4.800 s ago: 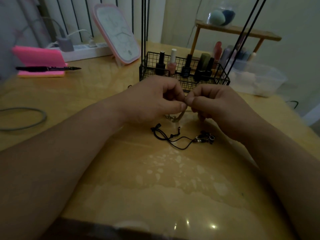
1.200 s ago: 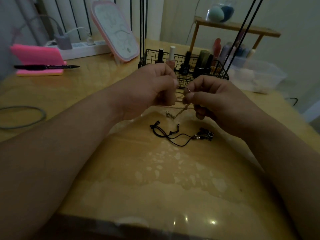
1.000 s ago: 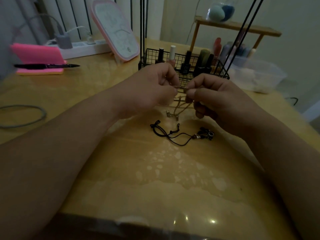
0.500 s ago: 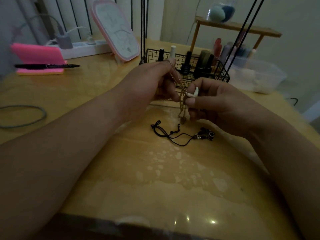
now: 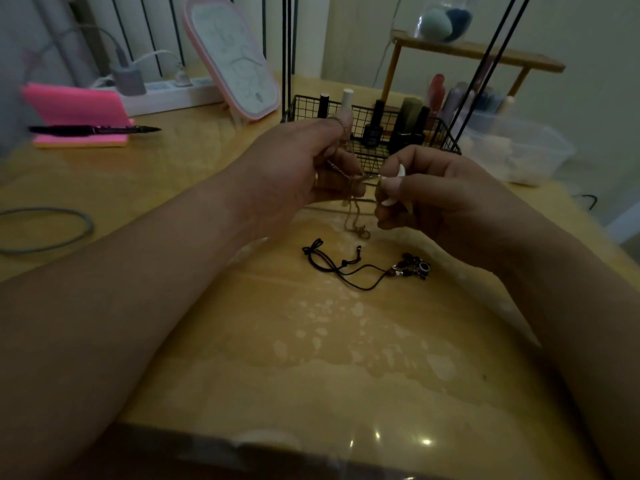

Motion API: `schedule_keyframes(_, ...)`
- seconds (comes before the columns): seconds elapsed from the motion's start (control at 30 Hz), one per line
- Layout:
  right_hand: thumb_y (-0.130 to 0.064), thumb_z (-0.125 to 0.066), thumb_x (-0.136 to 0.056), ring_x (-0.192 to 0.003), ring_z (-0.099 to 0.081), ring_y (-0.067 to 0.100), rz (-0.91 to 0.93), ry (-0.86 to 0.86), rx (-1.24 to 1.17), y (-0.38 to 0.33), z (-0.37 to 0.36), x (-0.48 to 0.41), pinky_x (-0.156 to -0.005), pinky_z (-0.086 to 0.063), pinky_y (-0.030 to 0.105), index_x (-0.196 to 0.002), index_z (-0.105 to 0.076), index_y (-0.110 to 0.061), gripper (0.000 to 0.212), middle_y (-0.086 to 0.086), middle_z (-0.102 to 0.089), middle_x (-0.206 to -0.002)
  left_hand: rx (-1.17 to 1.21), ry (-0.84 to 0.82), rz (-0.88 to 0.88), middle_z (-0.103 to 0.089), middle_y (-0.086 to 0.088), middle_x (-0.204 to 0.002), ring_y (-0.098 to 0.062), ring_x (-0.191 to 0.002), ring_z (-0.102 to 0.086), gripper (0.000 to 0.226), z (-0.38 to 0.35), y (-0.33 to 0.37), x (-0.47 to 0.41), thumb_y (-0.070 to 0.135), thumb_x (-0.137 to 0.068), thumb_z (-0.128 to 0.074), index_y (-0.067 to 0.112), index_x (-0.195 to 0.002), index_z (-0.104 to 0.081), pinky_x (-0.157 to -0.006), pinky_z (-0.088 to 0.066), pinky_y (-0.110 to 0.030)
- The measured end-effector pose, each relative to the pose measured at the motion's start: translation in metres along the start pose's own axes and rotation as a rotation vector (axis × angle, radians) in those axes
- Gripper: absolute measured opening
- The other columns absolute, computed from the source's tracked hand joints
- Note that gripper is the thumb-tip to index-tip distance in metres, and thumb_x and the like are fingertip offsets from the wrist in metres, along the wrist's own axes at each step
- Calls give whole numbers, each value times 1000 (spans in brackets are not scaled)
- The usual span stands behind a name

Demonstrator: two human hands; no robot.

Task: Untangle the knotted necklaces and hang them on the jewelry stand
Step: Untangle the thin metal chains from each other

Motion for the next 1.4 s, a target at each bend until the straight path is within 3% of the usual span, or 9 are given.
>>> schedule_keyframes(0.17, -3, -60, -91, -82, -70, 25, 4, -15, -42, -2, 0, 0, -76, -60, 35, -103, -60, -11, 14, 7, -64, -87, -107, -20, 22, -57, -3, -71, -17, -57, -52, 39, -1, -6, -2, 42, -107, -52, 17, -77, -52, -74, -55, -38)
schedule_keyframes(0.47, -20, -75, -79, -70, -61, 18, -49, -1, 82, 0, 0, 2, -65, -55, 27, -103, -71, -11, 26, 2, -64, -83, -237, -33, 31, -42, 4, -56, -14, -48, -33, 40, -3, -7, 0, 48, -107, -48, 17, -85, -58, -62, -43, -33)
schedule_keyframes(0.57, -18, -74, -76, -70, -60, 19, -46, -21, 91, 0, -1, 2, -64, -55, 28, -97, -74, -13, 21, 3, -64, -83, -208, -44, 53, -33, 3, -55, -13, -47, -26, 46, -3, -6, 1, 54, -107, -46, 16, -85, -60, -45, -27, -26)
schedule_keyframes(0.67, -17, -75, -77, -71, -58, 20, -43, -38, 91, 1, -1, 2, -66, -54, 28, -93, -78, -19, 17, 5, -64, -83, -252, -58, 73, -29, 2, -57, -14, -48, -22, 58, -2, -5, 2, 67, -101, -45, 16, -80, -61, -47, -17, -28)
schedule_keyframes(0.87, -10, -75, -84, -74, -57, 22, -44, -57, 115, 3, 2, 2, -66, -55, 29, -98, -76, -13, 15, 9, -64, -91, -553, 56, 26, -32, 3, -55, -17, -49, -27, 71, 1, 3, 3, 89, -87, -35, 25, -58, -37, -49, -26, -29)
schedule_keyframes(0.97, -14, -74, -80, -72, -58, 22, -52, -69, 115, 3, 1, 2, -66, -55, 28, -89, -78, -18, 11, 16, -62, -98, -601, 95, 39, -34, 3, -53, -17, -48, -28, 77, 2, 3, 2, 102, -66, -31, 26, -52, -33, -54, -28, -33)
schedule_keyframes(1.07, -15, -73, -80, -73, -57, 24, -60, -107, 149, 4, -1, 3, -67, -53, 31, -94, -80, -21, 16, 14, -61, -90, -625, 111, 35, -35, -1, -56, -20, -52, -32, 81, 3, 3, 2, 107, -60, -27, 27, -54, -33, -60, -31, -38)
schedule_keyframes(1.23, -13, -73, -80, -69, -56, 21, -64, -137, 147, 3, 1, 4, -64, -52, 29, -105, -79, -17, 25, 10, -59, -86, -646, 137, -39, -60, 1, -64, -11, -51, -47, 75, 5, 6, 1, 78, -98, -29, 15, -72, -60, -64, -40, -34)
schedule_keyframes(1.4, -12, -80, -75, -67, -56, 22, -50, -155, 139, 2, 0, 2, -61, -52, 33, -103, -64, -12, 32, 7, -58, -81, -360, 44, -6, -77, -3, -89, -19, -62, -57, 59, 1, 0, 0, 63, -106, -37, 16, -105, -72, -61, -48, -33)
Point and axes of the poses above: each hand's wrist, its own x-axis away from the middle knuckle, its own z-axis out of the back of the hand, y = z × x, the point moved 7 cm from there along -x, towards the middle knuckle
